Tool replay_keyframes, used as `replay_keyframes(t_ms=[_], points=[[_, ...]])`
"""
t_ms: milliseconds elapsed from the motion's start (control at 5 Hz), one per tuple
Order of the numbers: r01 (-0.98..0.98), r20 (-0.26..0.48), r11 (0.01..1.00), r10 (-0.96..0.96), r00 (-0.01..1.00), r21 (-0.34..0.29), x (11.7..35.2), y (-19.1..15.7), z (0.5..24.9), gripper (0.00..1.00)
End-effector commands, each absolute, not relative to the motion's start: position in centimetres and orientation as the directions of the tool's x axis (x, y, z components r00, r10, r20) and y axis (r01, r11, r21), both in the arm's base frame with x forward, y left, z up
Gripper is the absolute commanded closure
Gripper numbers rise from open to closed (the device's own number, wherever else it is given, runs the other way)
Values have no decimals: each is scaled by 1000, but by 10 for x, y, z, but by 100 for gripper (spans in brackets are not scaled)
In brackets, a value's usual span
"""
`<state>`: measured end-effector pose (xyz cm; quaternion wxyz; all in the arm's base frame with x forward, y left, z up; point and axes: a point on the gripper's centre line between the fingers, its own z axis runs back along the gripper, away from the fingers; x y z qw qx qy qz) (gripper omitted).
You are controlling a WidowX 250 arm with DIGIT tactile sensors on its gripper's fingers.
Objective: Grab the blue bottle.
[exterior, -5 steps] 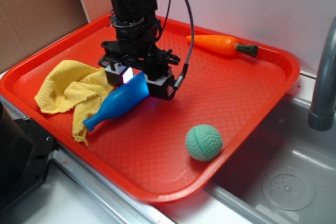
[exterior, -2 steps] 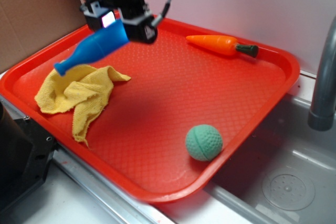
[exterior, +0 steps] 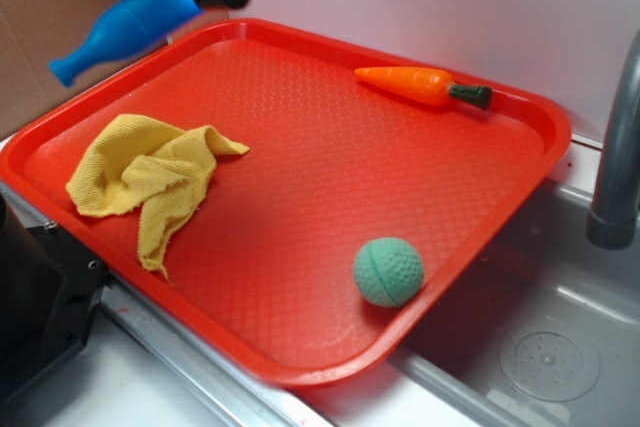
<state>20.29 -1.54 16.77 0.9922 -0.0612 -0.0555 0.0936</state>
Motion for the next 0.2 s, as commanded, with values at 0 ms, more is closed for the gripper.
replay_keyframes(t_ms=[0], points=[[-214, 148, 962, 240, 959, -170, 200, -4, 187, 100]])
